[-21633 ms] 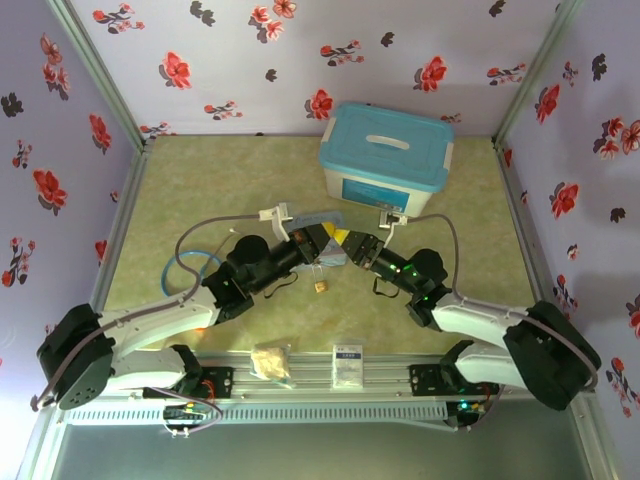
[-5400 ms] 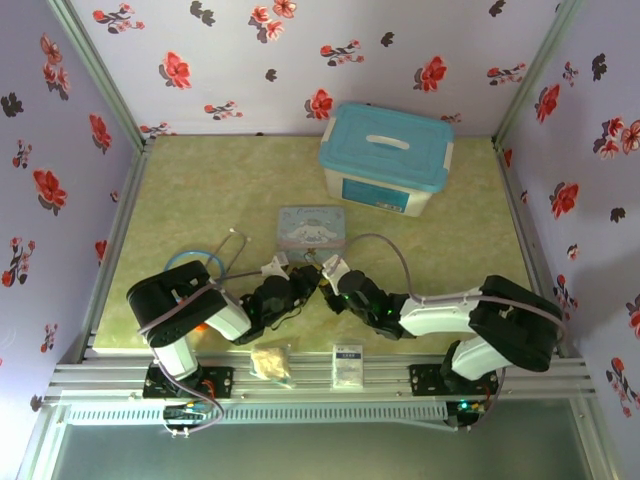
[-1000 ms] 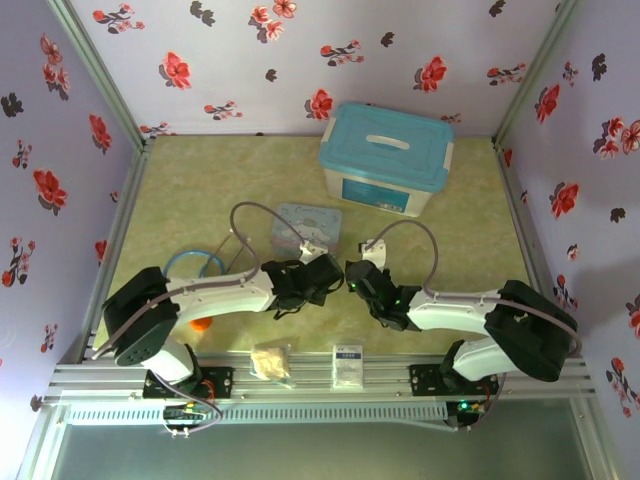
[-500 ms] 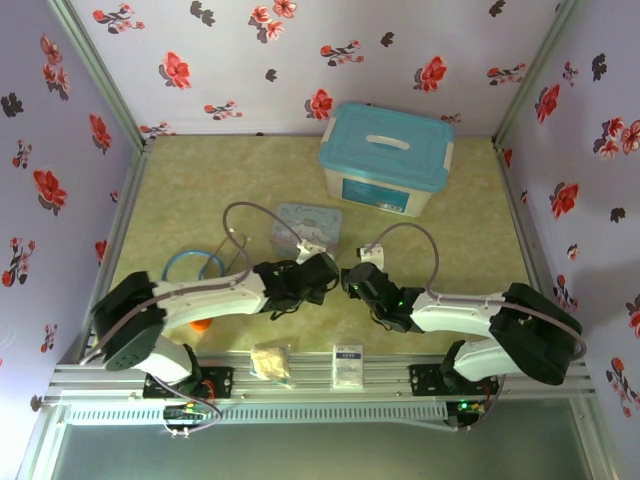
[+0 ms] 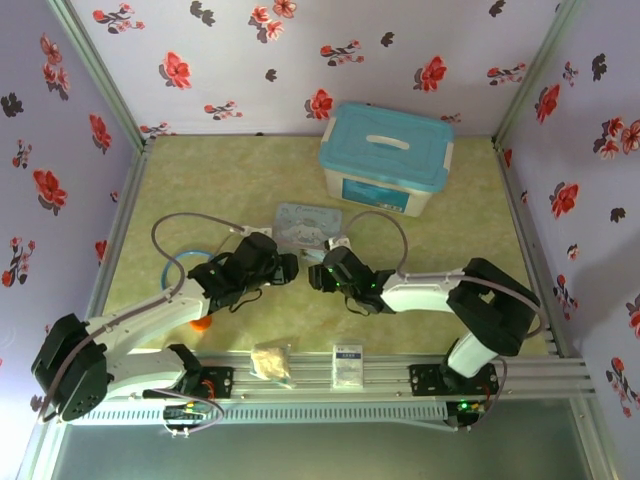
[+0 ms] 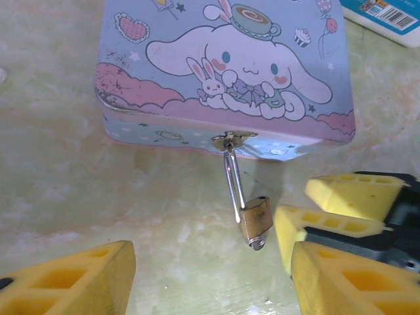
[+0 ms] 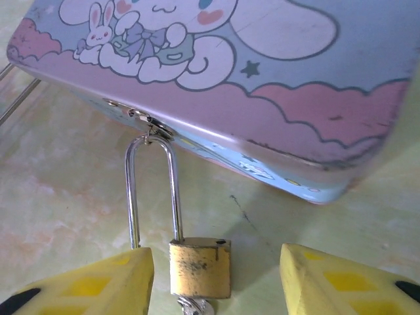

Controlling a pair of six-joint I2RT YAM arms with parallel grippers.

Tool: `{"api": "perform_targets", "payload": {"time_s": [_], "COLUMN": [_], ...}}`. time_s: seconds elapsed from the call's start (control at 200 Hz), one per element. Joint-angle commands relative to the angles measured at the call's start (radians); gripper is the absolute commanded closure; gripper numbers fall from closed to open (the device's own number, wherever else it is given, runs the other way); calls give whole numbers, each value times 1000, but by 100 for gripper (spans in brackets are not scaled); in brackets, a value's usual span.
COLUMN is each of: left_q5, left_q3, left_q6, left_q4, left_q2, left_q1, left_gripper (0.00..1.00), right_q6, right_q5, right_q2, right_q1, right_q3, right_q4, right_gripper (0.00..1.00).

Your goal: Unlock the padlock with the key

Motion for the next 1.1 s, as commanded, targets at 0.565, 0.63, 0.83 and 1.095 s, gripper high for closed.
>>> {"api": "perform_targets", "payload": {"time_s": [0.565, 0.63, 0.83, 1.095], "left_q5": [39, 40, 39, 3], "left_q3": [-68, -70, -89, -61], "left_q6": [10, 11, -4, 15], "left_q4": [101, 104, 115, 83], "left_q2": [-20, -20, -29, -12], "left_q1": [19, 19, 20, 19], "left_gripper": [36, 36, 36, 37], "right_q6": [-20, -23, -17, 13], "right_q5": [-180, -186, -179, -194], "right_q2": [164, 171, 139, 119], "right_q1": [-63, -63, -67, -77], "right_q3": [128, 138, 101, 67], "right_q4": [-115, -122, -92, -62], "right_gripper": [55, 55, 62, 77]}}
